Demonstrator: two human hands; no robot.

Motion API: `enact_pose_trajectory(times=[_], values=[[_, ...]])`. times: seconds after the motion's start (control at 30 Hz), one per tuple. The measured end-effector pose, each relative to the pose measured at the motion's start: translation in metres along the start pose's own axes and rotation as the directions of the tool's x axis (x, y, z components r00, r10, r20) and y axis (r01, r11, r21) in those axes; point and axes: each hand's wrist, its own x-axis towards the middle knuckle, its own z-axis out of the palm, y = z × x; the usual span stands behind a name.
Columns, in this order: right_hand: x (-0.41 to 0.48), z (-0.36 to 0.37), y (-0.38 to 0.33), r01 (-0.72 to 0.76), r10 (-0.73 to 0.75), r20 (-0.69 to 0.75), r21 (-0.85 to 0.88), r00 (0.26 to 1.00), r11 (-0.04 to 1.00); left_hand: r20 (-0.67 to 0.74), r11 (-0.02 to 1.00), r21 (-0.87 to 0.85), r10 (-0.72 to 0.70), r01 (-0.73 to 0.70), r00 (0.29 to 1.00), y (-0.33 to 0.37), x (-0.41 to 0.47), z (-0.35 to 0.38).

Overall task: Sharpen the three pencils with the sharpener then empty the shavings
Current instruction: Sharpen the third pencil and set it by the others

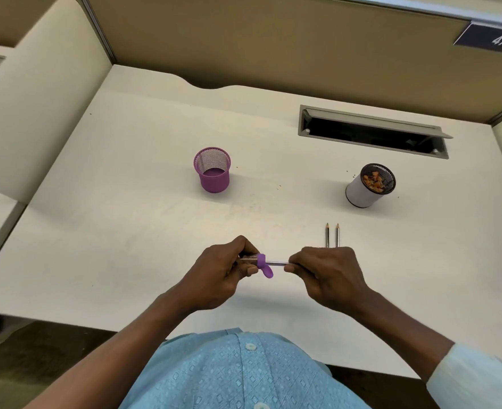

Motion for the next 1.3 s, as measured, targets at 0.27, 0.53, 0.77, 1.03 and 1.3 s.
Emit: enact_pose_trajectory(times=[0.27, 0.53, 0.77, 1.03, 1.3], values=[[0.016, -0.015, 0.004, -0.619, 0.260, 0.619, 0.478, 0.741, 0.623, 0.069, 0.999, 0.037, 0.010, -0.013, 0.998, -0.002, -0.001, 0.002], [0.001, 0.002, 0.009, 0.096, -0.110, -0.077, -0.172, 0.991, 0.980, 0.017, 1.000, -0.018, -0.024, 0.024, 1.000, 0.002, 0.008, 0.001], [0.024, -0.017, 0.003, -0.760, 0.325, 0.722, 0.421, 0.611, 0.495, 0.086, 0.997, 0.071, 0.024, -0.030, 0.996, -0.002, 0.006, 0.002], [0.022, -0.019, -0.004, -0.721, 0.251, 0.732, 0.439, 0.633, 0.536, 0.095, 0.997, 0.073, 0.024, -0.031, 0.995, -0.005, 0.002, 0.003], [0.005, -0.001, 0.001, -0.071, 0.071, 0.007, 0.113, 0.997, 0.991, 0.031, 0.999, 0.049, 0.004, -0.005, 1.000, -0.003, 0.004, -0.005]])
